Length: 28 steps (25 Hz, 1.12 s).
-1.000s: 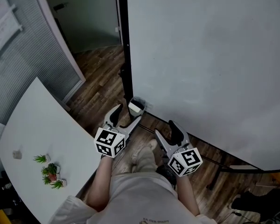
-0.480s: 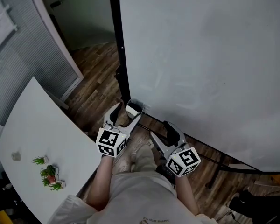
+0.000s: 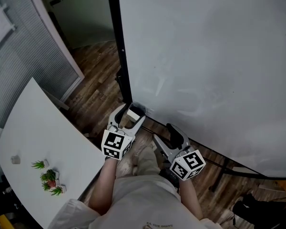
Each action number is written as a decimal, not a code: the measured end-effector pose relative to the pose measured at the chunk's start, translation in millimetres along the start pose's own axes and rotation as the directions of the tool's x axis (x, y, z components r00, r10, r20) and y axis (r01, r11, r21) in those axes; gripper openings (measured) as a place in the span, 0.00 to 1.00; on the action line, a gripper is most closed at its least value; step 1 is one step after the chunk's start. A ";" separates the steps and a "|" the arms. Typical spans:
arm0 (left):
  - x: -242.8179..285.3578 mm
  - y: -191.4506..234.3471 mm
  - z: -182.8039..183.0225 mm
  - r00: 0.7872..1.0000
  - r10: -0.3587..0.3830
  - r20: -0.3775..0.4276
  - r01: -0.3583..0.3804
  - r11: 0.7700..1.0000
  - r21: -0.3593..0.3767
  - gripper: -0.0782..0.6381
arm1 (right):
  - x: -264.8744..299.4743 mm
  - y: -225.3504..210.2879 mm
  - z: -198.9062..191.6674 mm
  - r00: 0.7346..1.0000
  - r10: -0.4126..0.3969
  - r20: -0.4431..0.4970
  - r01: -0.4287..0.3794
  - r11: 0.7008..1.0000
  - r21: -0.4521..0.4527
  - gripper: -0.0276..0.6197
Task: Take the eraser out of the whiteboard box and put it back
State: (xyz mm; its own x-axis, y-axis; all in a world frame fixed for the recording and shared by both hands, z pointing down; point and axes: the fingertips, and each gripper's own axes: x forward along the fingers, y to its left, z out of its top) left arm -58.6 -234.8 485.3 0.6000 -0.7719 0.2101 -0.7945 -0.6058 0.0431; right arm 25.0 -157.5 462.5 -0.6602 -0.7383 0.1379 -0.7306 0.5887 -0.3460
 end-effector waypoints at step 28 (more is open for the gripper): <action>-0.3 -1.6 -0.1 1.000 0.013 0.027 -0.015 0.997 0.077 0.47 | 4.2 -5.0 -7.2 1.000 -0.011 -0.018 0.012 1.000 0.015 0.45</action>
State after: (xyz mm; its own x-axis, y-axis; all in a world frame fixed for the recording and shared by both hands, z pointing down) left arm -57.5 -233.5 485.3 0.5921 -0.7845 0.1844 -0.7936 -0.6074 -0.0357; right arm 24.6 -161.2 471.5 -0.6550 -0.7387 0.1589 -0.7354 0.5749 -0.3586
